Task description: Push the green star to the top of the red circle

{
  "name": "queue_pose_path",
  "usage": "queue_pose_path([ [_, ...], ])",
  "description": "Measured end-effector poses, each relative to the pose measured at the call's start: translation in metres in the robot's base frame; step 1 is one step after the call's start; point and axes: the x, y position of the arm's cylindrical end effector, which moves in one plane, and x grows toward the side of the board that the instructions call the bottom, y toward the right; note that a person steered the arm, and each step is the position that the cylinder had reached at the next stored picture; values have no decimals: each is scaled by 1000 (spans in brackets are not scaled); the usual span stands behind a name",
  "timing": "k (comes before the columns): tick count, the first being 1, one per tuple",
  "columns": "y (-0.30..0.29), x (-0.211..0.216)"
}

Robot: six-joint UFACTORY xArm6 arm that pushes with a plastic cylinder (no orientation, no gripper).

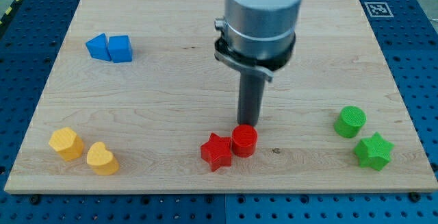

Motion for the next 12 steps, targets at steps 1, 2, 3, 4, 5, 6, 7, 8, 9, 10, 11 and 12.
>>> queue_pose_path([
  [1, 5, 10],
  [2, 5, 10],
  [3, 15, -4],
  [4, 21, -6],
  [5, 37, -6],
  [6, 53, 2],
  [7, 53, 30],
  [8, 61, 57],
  [9, 93, 79],
  [10, 102, 83],
  [11, 110, 83],
  [12, 166, 83],
])
